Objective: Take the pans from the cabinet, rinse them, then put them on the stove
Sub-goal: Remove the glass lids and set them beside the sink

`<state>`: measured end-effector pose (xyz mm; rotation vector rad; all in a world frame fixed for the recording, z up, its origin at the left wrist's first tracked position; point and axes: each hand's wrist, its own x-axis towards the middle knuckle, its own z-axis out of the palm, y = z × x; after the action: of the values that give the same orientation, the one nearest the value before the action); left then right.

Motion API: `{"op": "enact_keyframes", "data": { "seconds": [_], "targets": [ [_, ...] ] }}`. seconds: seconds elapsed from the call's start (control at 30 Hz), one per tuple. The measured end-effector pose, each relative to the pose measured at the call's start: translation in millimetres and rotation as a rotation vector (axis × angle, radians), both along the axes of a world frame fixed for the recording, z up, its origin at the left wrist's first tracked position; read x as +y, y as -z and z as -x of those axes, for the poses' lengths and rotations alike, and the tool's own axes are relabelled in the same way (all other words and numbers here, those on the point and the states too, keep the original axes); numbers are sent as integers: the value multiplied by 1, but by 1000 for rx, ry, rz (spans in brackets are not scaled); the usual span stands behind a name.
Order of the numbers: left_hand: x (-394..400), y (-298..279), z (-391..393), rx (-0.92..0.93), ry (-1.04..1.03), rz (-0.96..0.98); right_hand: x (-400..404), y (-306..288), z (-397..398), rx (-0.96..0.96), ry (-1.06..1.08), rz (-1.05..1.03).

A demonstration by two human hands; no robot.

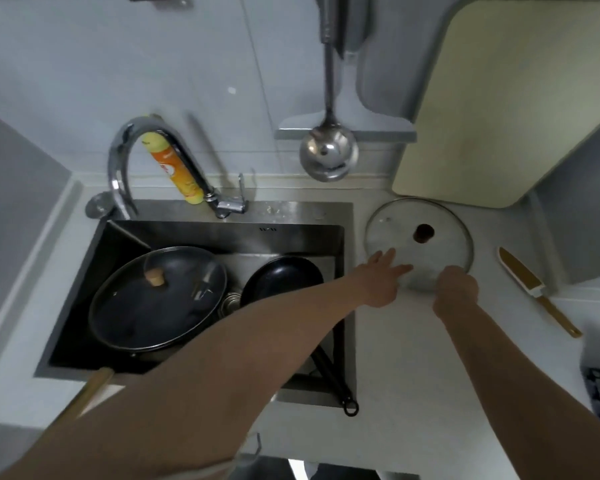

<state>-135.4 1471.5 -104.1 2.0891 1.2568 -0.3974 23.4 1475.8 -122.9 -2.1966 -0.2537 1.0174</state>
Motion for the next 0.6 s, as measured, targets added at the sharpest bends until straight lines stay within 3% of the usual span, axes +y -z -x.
{"op": "enact_keyframes", "data": {
  "seconds": [0.07,0.17,0.27,0.4,0.6],
  "targets": [
    [-5,-5,30,-33,-40,-35,0,-17,15,70,51,-50],
    [-14,-16,104,-46,-178,-119,-6,-46,83,12,-71,-288],
    [-31,-27,206,-16,-451,-135,-11,-68,177,-36,-297,-438],
    [-62,-19,351,79,-843,-59,-23,-70,296,-27,-781,-357],
    [-143,-41,490,-65,-1369,-38,-39,-31,436,-34,-1413,-201]
  ]
}}
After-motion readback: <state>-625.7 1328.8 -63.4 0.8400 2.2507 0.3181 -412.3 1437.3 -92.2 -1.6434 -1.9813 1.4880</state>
